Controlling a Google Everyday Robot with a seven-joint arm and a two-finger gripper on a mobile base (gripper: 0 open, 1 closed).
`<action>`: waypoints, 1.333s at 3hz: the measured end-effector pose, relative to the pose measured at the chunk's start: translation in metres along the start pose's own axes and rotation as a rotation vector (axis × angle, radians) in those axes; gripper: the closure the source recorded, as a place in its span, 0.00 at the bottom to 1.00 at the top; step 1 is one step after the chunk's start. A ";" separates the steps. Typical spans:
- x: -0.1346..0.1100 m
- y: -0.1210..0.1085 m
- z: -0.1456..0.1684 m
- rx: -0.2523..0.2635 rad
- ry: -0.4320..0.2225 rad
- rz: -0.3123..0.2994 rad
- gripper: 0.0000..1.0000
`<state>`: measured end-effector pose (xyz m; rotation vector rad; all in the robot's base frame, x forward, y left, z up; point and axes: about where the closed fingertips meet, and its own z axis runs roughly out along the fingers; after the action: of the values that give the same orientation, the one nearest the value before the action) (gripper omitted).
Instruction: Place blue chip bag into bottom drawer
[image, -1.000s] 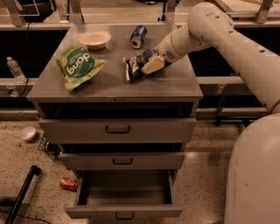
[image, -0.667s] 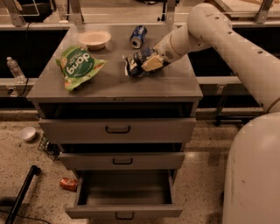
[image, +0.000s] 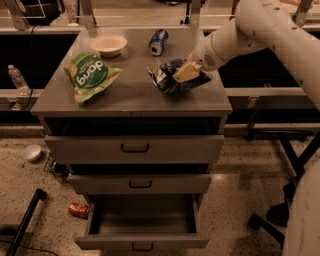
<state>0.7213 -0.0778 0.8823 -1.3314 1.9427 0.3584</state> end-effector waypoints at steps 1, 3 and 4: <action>0.011 0.033 -0.026 -0.039 -0.020 0.053 1.00; 0.044 0.129 -0.067 -0.131 -0.023 0.167 1.00; 0.088 0.202 -0.087 -0.190 0.052 0.193 1.00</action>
Offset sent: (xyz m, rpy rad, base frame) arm -0.1657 -0.0181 -0.0208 0.1533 0.2066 -0.0308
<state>0.4885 -0.1042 0.8453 -1.2841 2.1305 0.6209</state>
